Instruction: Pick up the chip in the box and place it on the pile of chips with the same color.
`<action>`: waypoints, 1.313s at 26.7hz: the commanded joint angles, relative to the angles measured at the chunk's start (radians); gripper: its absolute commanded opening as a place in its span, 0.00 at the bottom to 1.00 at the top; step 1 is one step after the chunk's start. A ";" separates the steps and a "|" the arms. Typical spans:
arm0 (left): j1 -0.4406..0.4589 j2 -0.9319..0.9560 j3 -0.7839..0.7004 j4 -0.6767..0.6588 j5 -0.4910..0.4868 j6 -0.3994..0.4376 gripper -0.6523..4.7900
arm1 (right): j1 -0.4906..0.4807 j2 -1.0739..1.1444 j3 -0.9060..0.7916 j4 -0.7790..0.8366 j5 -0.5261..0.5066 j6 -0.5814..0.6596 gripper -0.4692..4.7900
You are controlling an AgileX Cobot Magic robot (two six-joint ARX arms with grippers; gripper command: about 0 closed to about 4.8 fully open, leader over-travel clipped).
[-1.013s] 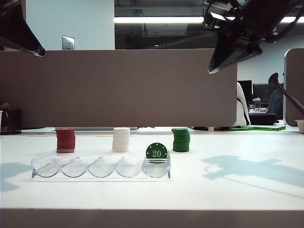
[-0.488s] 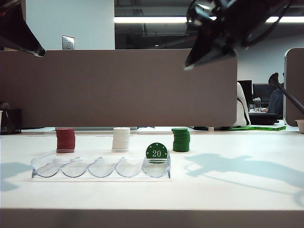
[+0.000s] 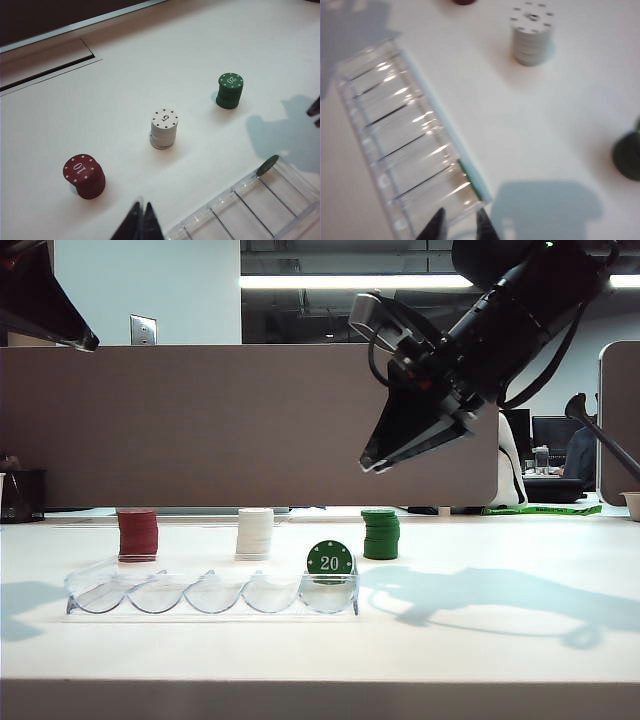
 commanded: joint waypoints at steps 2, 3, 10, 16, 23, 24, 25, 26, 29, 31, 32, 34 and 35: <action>0.000 -0.002 0.004 0.008 0.005 -0.003 0.11 | 0.000 0.000 0.002 -0.032 -0.098 -0.178 0.27; 0.000 -0.002 0.004 0.005 0.005 -0.003 0.11 | 0.000 0.000 0.002 -0.035 -0.098 -0.198 0.28; 0.000 -0.002 0.004 -0.006 0.005 -0.003 0.11 | -0.002 0.027 0.002 -0.029 -0.109 -0.241 0.41; 0.000 -0.002 0.004 -0.010 0.005 -0.003 0.11 | -0.002 0.102 0.002 -0.026 -0.143 -0.241 0.41; 0.000 -0.002 0.004 -0.010 0.005 -0.003 0.11 | -0.002 0.124 0.002 0.020 -0.146 -0.250 0.41; 0.000 -0.002 0.004 -0.009 0.005 -0.003 0.11 | -0.002 0.124 0.002 0.028 -0.145 -0.252 0.41; 0.000 -0.002 0.004 -0.009 0.005 -0.003 0.11 | -0.002 0.124 0.002 0.034 -0.145 -0.252 0.41; 0.000 -0.002 0.004 -0.010 0.005 -0.003 0.11 | -0.002 0.124 0.002 0.040 -0.144 -0.252 0.41; 0.000 -0.002 0.004 -0.009 0.005 -0.003 0.11 | -0.002 0.124 0.002 0.062 -0.144 -0.253 0.41; 0.000 -0.001 0.004 -0.009 0.005 -0.003 0.11 | -0.002 0.130 0.002 0.076 -0.145 -0.252 0.41; 0.000 0.000 0.004 -0.008 0.005 -0.003 0.11 | -0.002 0.131 0.002 0.079 -0.145 -0.252 0.41; 0.000 0.000 0.004 -0.008 0.005 -0.003 0.11 | -0.002 0.137 0.003 0.079 -0.145 -0.252 0.41; 0.000 0.000 0.004 -0.007 0.005 -0.002 0.11 | -0.002 0.146 0.003 0.080 -0.150 -0.251 0.41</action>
